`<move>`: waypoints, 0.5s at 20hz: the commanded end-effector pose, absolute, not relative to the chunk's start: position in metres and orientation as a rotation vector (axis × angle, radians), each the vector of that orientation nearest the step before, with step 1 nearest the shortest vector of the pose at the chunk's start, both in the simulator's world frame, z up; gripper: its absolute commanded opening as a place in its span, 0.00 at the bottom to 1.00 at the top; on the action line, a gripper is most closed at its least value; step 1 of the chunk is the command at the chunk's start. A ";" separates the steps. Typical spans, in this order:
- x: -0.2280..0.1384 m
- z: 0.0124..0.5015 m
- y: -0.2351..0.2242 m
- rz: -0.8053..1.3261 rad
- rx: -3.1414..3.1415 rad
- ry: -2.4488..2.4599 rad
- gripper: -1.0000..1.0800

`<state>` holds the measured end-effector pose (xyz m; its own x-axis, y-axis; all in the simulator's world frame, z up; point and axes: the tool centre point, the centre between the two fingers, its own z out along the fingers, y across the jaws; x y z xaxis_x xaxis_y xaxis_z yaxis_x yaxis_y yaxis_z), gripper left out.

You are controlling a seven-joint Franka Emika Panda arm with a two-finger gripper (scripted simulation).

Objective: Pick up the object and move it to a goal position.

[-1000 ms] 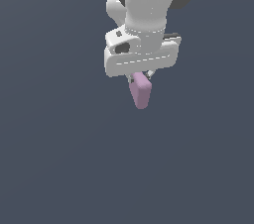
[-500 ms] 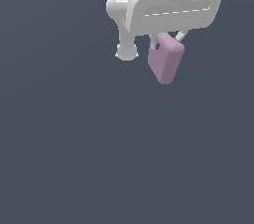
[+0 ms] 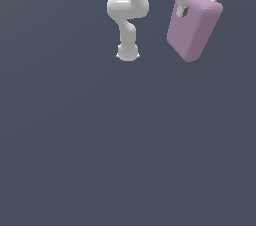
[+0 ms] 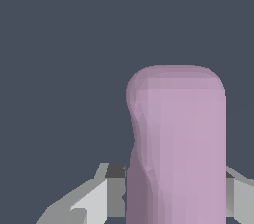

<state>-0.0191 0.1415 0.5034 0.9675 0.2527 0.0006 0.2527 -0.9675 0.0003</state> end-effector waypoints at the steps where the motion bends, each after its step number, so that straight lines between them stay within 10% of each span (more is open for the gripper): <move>1: -0.020 0.515 0.148 0.000 3.116 0.399 0.00; 10: -0.021 0.534 0.159 0.000 3.116 0.399 0.00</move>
<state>-0.0207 0.1584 0.5316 0.9677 0.2521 -0.0002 0.2521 -0.9677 -0.0001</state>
